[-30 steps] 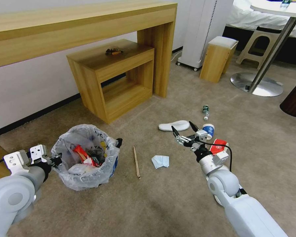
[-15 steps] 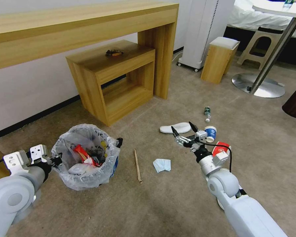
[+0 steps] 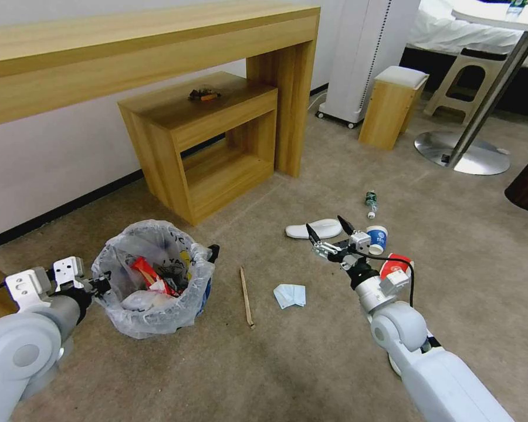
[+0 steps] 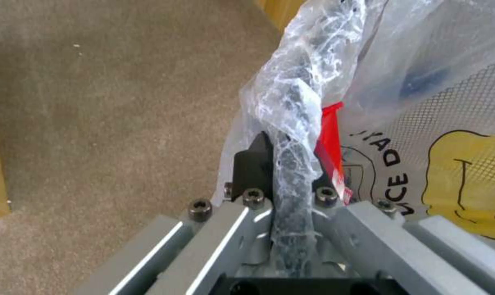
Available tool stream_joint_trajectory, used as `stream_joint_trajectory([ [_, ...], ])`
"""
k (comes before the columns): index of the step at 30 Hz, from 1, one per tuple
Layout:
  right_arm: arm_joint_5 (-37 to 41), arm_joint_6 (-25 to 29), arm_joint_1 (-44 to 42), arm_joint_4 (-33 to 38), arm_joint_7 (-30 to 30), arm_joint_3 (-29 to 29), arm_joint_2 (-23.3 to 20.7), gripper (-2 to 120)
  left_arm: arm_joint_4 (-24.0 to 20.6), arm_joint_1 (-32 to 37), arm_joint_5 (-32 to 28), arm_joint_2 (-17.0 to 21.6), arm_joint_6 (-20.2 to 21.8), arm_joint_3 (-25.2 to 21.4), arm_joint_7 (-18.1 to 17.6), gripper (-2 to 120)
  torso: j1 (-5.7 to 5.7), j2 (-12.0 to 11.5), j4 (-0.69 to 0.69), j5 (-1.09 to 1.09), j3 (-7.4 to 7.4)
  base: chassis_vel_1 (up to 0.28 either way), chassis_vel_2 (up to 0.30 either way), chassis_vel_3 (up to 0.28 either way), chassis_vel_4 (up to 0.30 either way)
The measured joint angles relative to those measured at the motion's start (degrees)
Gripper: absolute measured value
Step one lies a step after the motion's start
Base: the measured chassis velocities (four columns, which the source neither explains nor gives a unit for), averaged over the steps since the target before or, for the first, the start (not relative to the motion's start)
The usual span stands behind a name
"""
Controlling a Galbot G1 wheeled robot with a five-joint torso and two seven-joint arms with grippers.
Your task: Pick up the trash bin and place the garbage on the floor into it.
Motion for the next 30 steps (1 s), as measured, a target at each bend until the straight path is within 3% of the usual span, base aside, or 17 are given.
stream_joint_trajectory([
  [9, -0.04, 0.00, -0.16, -0.11, 0.38, 0.02, 0.03, 100, 0.01, 0.09, 0.31, -0.23, -0.01, 0.13, 0.49, 0, 0.00, 0.00, 0.00, 0.00, 0.00, 0.000, 0.000, 0.000, 0.000],
  [30, -0.20, -0.04, 0.00, -0.44, 0.11, -0.25, 0.29, 100, 0.20, -0.09, 0.42, 0.00, -0.06, 0.02, 0.69, 0, 0.00, 0.00, 0.00, 0.00, 0.00, 0.070, 0.086, -0.071, -0.076],
])
